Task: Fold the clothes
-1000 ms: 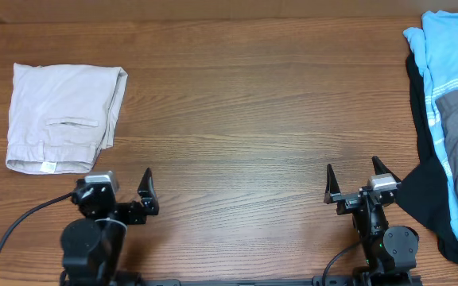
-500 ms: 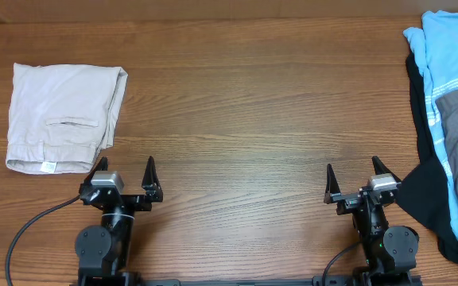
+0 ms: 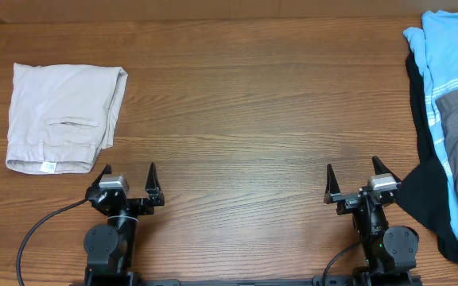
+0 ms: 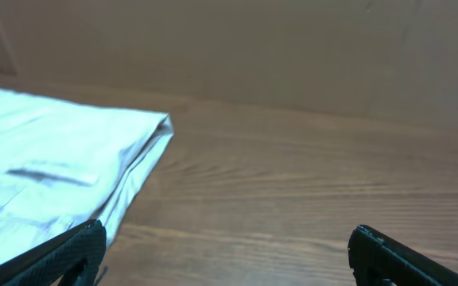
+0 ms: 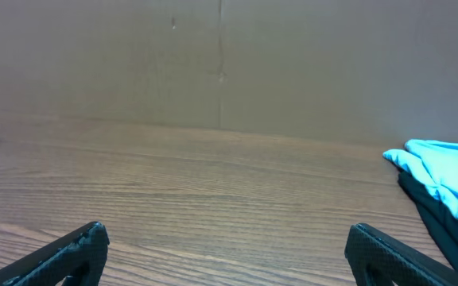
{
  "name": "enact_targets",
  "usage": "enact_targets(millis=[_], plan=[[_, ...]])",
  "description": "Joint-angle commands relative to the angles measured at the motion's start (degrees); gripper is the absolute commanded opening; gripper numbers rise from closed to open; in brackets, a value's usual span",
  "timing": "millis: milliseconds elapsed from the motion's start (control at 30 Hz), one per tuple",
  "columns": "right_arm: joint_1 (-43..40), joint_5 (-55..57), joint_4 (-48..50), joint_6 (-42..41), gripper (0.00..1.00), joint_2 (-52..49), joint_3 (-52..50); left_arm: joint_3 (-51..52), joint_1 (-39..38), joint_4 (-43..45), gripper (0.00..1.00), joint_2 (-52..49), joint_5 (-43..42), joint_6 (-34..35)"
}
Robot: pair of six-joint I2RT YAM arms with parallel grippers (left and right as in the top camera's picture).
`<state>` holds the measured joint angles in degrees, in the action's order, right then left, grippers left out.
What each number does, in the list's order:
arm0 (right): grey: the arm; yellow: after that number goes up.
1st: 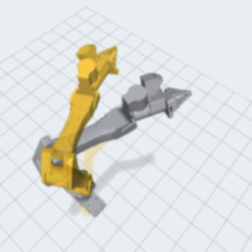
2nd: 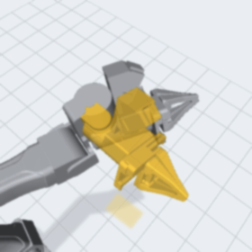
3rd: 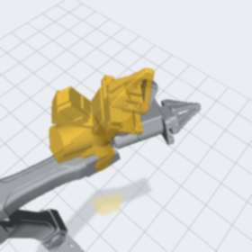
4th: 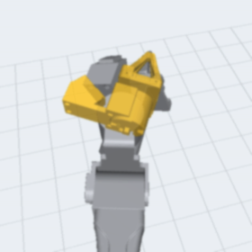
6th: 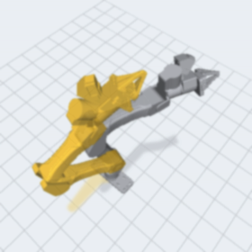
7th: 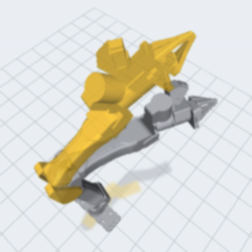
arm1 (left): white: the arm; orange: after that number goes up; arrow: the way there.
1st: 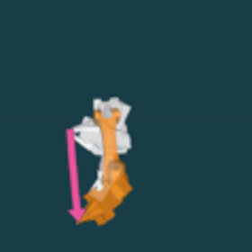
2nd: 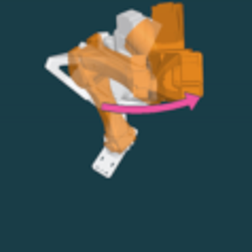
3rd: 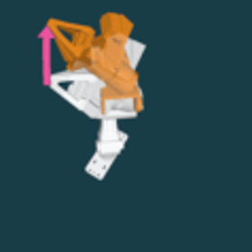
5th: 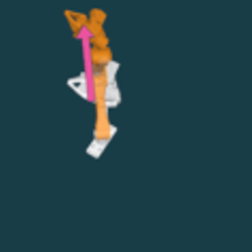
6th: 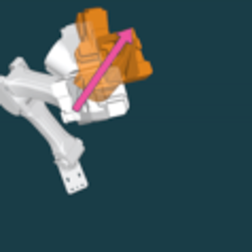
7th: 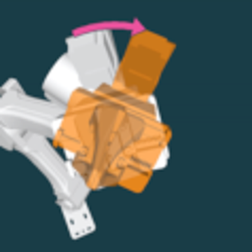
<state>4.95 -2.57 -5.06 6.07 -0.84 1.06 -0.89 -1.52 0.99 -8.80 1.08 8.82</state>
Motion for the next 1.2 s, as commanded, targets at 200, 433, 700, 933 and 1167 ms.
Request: enact_targets(millis=[200,433,700,933,1167], plan=[[-0.2,-0.1,0.4,0.3,1.00,0.6,-0.6,0.6,0.0,-4.9,1.00,5.7,4.9,-5.8],[-0.2,-0.1,0.4,0.3,1.00,0.6,-0.6,0.6,0.0,-5.0,1.00,8.3,3.8,-12.1],[-0.2,-0.1,0.4,0.3,1.00,0.6,-0.6,0.6,0.0,-5.0,1.00,8.6,3.8,-12.3],[-0.2,-0.1,0.4,0.3,1.00,0.6,-0.6,0.6,0.0,-5.0,1.00,8.5,3.8,-12.3],[-0.2,0.0,0.4,0.3,1.00,0.6,-0.6,0.6,0.0,-5.0,1.00,8.5,3.8,-12.3]])
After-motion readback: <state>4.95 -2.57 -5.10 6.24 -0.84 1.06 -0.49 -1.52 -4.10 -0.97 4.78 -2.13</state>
